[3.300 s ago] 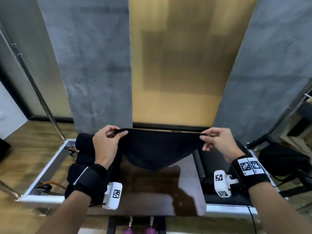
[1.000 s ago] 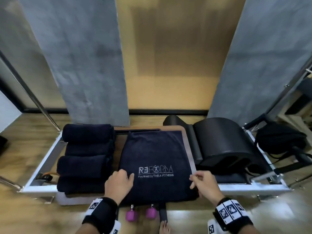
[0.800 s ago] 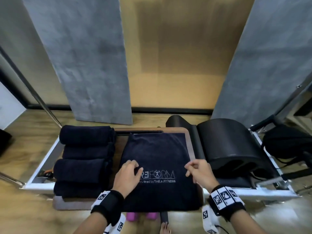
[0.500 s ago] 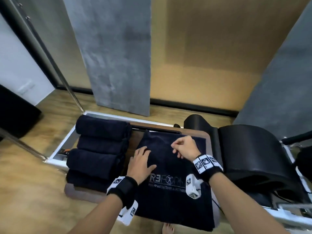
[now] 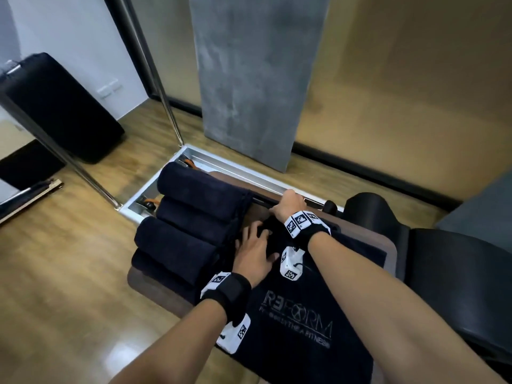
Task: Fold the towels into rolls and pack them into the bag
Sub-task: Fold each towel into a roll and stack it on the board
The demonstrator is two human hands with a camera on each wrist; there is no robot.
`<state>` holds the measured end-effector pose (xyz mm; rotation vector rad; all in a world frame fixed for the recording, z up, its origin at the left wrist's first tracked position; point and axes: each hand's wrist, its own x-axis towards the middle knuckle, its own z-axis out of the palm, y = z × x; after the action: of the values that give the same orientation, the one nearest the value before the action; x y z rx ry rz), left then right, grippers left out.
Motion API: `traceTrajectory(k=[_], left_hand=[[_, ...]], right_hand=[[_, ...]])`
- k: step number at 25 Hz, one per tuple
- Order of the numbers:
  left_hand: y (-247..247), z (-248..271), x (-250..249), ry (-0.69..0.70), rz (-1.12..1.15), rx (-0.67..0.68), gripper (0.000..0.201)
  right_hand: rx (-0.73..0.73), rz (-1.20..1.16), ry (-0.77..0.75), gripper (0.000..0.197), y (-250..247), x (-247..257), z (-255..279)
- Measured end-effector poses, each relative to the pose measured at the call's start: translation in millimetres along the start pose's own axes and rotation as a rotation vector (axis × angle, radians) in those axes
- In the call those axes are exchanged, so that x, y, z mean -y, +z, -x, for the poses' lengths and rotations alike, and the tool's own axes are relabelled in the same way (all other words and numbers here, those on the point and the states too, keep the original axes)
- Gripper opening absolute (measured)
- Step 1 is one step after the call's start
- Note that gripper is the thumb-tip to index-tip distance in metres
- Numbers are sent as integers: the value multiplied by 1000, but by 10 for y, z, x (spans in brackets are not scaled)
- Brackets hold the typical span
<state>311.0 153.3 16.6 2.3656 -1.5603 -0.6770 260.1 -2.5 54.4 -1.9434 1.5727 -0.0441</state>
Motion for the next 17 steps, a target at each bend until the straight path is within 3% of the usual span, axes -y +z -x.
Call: traceTrajectory(k=[4, 13, 17], left_hand=[[27, -33, -25, -47, 18, 16, 64], [9, -31, -61, -39, 34, 34, 63], [-13, 11, -88, -38, 42, 30, 58]], right_hand=[[-21, -34, -34, 5, 4, 20, -83], [-52, -178, -165, 33, 130, -41, -4], [-91, -217, -195, 33, 131, -57, -17]])
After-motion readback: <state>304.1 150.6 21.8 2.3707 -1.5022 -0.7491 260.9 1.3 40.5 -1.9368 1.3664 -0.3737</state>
